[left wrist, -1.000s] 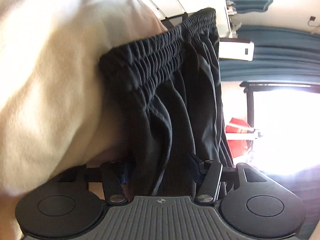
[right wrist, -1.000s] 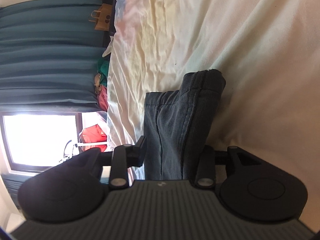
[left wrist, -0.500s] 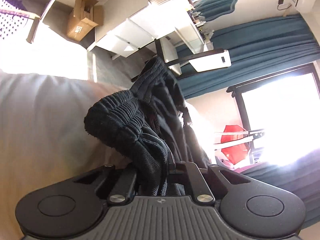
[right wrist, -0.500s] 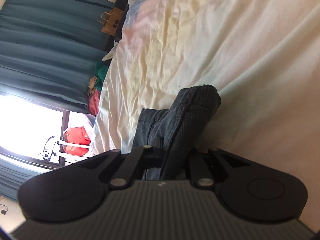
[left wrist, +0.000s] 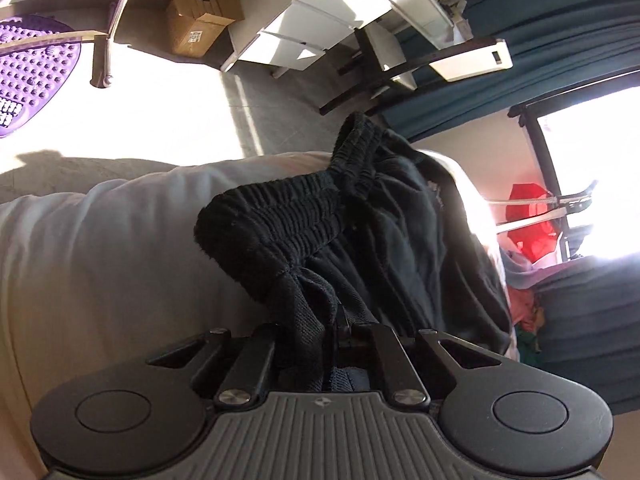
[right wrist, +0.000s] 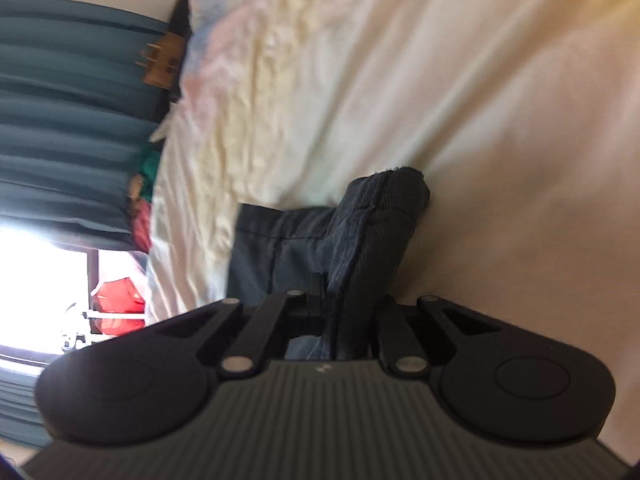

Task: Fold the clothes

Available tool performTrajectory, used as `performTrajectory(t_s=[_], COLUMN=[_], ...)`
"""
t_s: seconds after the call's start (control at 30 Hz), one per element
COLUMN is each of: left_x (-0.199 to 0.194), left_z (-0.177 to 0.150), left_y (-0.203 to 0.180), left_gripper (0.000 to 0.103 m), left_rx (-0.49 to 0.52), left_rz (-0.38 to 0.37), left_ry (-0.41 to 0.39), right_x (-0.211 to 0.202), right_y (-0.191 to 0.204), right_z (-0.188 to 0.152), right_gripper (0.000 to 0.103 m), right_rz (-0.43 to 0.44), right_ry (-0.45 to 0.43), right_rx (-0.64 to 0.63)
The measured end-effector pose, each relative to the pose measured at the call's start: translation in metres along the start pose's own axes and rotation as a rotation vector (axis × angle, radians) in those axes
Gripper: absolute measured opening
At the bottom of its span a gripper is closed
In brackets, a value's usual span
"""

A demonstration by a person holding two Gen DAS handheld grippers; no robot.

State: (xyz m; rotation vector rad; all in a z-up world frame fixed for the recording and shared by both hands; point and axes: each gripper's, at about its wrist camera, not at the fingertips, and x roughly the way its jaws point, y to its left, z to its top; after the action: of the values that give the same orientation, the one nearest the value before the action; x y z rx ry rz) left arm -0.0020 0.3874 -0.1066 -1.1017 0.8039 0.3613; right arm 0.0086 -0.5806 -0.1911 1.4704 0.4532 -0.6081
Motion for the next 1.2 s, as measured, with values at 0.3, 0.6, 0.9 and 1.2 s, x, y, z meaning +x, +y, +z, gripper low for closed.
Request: performTrajectory(t_s=[0.3,0.6,0.9,1.2], left_x=[0.009,-0.04,-0.035,-0.003], left_z=[-0.007,-0.068,-0.174,-0.275], left_y=[0.003,-0.069,-0.161,-0.224], left_gripper=[0.021,0.1,0.103,0.103], left_rx=[0.11,0.57,0.881,1.064], left_rz=[0.043,0.149,-0.034,-0.198], left_ry=[0.01,-0.153,-0.301,-0.335], right_x=[-0.016,-0.045,-0.079,-0.096], right_y=[0.027,0.081,0.124,0.139], right_z=[-0.014,-0.032,-0.101,-0.21], right_gripper=[0.011,0.064,0.065,0.065], right_rz=[-0.076,-0.137,0.058,0.304], right_ry=[-0.081,-0.269,-0.289,-0.11], right_rx=[-0.201,-0.554,-0.888,-1.179])
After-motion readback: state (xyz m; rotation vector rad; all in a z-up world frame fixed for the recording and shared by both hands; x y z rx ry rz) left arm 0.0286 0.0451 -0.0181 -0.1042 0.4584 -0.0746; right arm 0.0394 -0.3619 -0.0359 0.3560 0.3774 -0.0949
